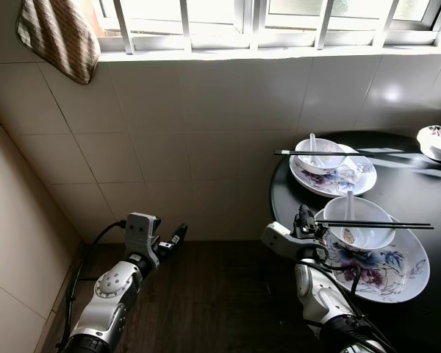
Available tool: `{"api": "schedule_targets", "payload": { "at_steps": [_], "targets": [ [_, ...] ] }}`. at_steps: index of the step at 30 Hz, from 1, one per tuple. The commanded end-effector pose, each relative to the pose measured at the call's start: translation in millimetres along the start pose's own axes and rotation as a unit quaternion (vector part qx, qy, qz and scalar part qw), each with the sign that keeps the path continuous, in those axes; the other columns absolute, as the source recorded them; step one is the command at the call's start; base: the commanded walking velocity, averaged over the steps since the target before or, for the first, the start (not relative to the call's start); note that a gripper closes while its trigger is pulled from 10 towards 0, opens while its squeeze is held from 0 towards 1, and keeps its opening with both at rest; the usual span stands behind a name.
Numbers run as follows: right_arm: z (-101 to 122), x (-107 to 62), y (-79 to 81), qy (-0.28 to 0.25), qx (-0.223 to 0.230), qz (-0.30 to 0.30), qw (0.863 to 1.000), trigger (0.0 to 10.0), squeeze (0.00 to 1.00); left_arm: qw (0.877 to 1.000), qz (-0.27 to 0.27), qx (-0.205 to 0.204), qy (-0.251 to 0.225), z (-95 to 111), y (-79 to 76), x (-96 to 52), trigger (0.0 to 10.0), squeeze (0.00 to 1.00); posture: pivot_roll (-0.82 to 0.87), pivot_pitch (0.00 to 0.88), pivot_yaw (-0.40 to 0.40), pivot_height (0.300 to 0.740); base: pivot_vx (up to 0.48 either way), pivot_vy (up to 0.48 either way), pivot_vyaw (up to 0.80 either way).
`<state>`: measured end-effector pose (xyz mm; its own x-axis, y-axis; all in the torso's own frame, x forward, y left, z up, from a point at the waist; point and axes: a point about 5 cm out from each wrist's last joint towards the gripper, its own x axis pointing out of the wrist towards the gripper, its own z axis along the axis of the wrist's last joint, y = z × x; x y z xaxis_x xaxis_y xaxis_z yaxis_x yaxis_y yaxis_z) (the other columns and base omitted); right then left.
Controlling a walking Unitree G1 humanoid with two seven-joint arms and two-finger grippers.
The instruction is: Kitchen organization
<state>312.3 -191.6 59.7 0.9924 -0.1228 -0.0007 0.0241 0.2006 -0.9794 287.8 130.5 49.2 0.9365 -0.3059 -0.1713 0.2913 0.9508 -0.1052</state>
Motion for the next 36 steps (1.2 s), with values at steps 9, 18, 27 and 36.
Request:
{"api": "schedule_targets", "payload": {
  "at_steps": [9,18,27,36],
  "targets": [
    [4.8,-0.5,-0.4,-0.017,-0.032,-0.012,0.999,0.0,0.00,1.000,-0.001,-0.008,-0.005,3.4,-1.0,3.3,10.0,0.00,-0.01,0.000,0.001,0.740,0.000,0.000,0.00],
    [15.8,-3.1,-1.3,-0.060,-0.110,-0.037,0.991,0.0,0.00,1.000,-0.001,-0.017,-0.004,3.1,-0.3,3.7,10.0,0.00,-0.01,0.000,0.000,0.740,0.000,0.000,0.00],
    [23.2,-0.4,-16.9,-0.077,-0.128,-0.096,0.984,0.0,0.00,1.000,-0.001,-0.025,-0.002,3.0,0.1,4.3,10.0,0.00,-0.01,0.000,0.000,0.740,0.000,0.000,0.00],
    [40.9,2.0,-38.6,-0.109,-0.088,-0.149,0.979,0.0,0.00,1.000,-0.001,-0.027,-0.002,3.1,0.2,4.8,10.0,0.00,-0.01,0.000,0.001,0.740,0.000,0.000,0.00]
  ]
}}
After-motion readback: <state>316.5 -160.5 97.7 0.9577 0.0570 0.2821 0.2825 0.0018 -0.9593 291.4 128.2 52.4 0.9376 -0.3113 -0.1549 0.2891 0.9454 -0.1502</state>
